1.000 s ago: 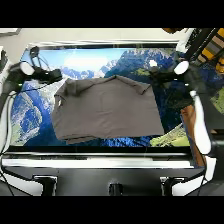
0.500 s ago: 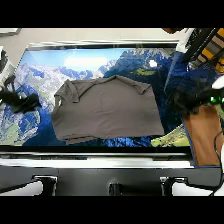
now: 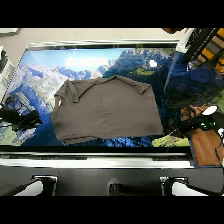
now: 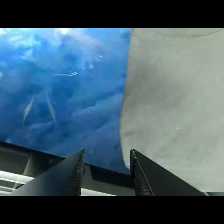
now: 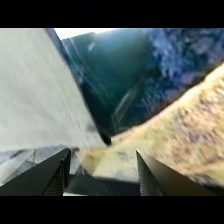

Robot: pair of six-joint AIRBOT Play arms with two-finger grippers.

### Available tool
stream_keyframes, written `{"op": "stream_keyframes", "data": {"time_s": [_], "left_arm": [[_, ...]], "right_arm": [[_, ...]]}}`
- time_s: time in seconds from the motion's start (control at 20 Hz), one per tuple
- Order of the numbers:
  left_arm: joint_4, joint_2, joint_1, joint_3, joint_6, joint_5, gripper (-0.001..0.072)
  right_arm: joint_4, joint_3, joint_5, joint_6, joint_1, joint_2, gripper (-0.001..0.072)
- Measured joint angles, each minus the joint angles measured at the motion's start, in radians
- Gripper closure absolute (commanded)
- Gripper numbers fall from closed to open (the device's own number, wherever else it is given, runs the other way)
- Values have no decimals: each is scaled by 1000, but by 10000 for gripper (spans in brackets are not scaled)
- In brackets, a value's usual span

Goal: Fold the clothes and pants, and hang the long-sleeved shirts on hangers.

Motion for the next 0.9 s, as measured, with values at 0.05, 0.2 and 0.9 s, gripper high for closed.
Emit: {"op": "stream_keyframes", "data": {"time_s": [0.05,0.2,0.9], "left_arm": [[0,2,1,-3,-1,-1,386],[0,3,2,-8,-19,-8,378],[-262,4,3,-343,251,185,379]], "right_arm": [[13,-10,-19,-4,6,-7,233],[55,-24,-32,-12,39,-35,316],[86,-35,-125,-17,93,46,681]]}}
